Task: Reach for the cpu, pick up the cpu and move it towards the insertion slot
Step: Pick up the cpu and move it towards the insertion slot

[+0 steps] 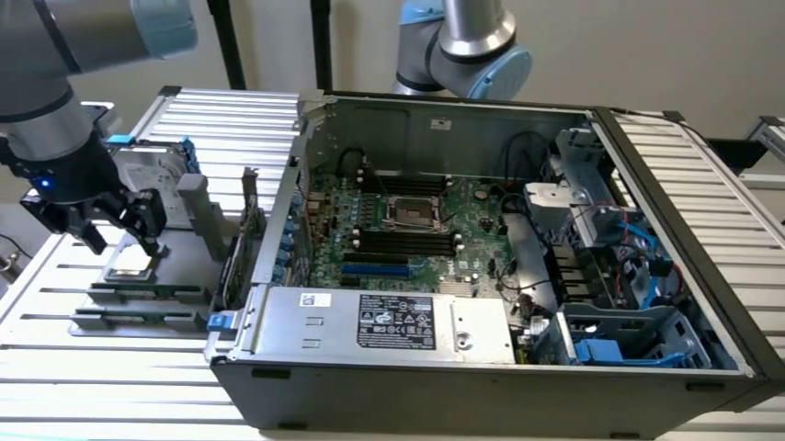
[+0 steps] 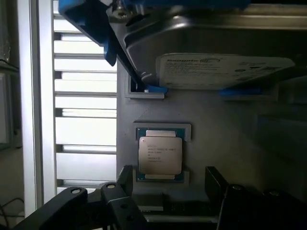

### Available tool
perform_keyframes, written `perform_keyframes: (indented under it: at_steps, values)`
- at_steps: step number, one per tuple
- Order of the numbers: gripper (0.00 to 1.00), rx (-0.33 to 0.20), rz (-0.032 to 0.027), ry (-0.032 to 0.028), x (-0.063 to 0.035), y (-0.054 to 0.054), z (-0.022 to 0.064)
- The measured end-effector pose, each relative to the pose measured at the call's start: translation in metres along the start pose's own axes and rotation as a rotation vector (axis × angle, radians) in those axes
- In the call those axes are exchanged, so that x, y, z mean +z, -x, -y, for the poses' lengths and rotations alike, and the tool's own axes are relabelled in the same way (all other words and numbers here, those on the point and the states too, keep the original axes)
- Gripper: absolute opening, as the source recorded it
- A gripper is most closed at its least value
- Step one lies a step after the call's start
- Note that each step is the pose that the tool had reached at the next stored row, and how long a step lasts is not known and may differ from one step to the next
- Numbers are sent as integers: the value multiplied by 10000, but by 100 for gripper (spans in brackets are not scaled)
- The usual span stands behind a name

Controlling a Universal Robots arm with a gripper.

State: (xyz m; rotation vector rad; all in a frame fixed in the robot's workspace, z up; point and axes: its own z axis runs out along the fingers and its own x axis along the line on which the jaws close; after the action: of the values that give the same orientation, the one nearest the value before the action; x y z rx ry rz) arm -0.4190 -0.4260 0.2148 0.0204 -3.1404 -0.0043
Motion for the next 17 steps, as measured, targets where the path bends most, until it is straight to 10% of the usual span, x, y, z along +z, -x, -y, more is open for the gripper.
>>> perform_keyframes:
  at_steps: [17]
  values:
    - [71,290,0,24,181,-17,-38]
